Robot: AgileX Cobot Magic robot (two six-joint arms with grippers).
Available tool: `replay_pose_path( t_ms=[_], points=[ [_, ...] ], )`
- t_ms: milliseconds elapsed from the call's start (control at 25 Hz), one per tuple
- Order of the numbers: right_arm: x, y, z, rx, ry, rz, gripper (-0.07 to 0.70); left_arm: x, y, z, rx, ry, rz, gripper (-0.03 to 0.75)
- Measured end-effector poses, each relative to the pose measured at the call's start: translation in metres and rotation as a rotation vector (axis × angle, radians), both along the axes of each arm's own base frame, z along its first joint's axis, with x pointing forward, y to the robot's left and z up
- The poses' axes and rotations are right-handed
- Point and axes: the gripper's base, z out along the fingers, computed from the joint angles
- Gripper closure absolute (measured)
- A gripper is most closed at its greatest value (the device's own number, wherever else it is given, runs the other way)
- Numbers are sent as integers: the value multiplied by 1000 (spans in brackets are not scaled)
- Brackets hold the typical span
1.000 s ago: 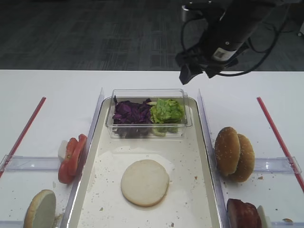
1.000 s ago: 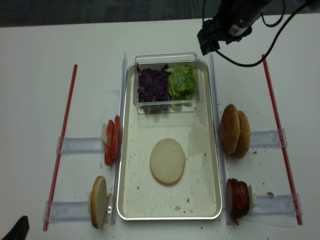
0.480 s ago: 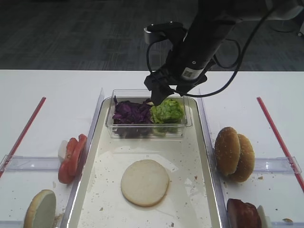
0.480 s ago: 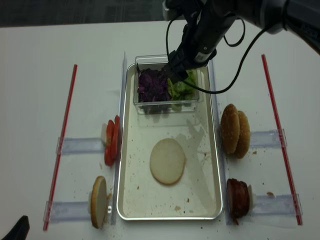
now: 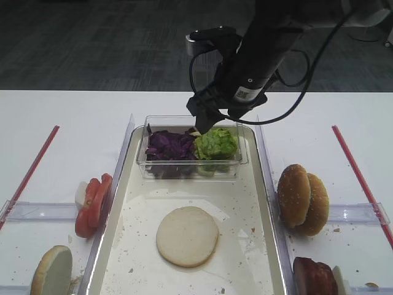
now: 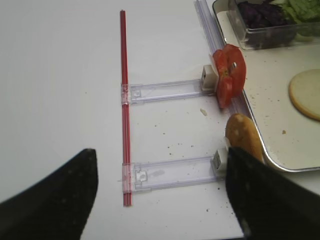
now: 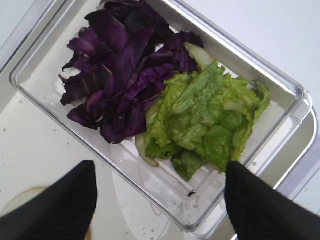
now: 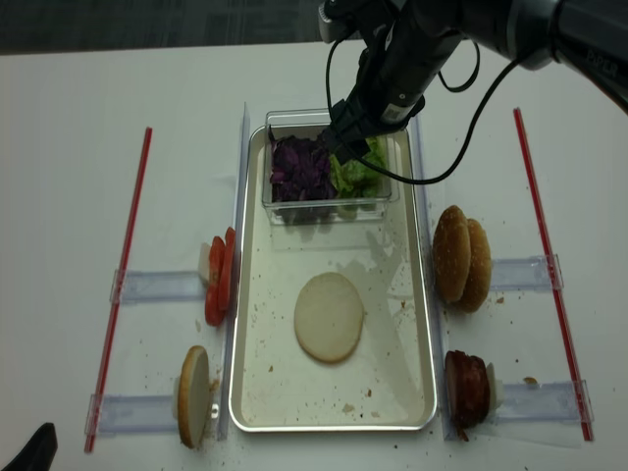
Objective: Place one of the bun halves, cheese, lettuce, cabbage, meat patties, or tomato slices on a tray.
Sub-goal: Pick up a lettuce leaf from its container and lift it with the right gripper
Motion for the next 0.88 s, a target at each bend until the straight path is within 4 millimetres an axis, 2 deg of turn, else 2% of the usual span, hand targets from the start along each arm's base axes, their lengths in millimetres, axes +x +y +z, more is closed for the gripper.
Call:
replay_pose_path(
  t_ms=[240, 440, 640, 880],
  points=[
    [15, 7, 1, -9, -4, 11, 79, 0, 0, 0, 0, 0, 0, 224],
    [31, 16, -8, -29, 69, 9, 80, 0, 0, 0, 0, 0, 0, 224],
    [45, 22, -20, -64, 125, -4, 129, 0, 0, 0, 0, 0, 0, 224],
    [54, 24, -37, -105, 178, -23, 139, 0, 0, 0, 0, 0, 0, 224]
  ],
)
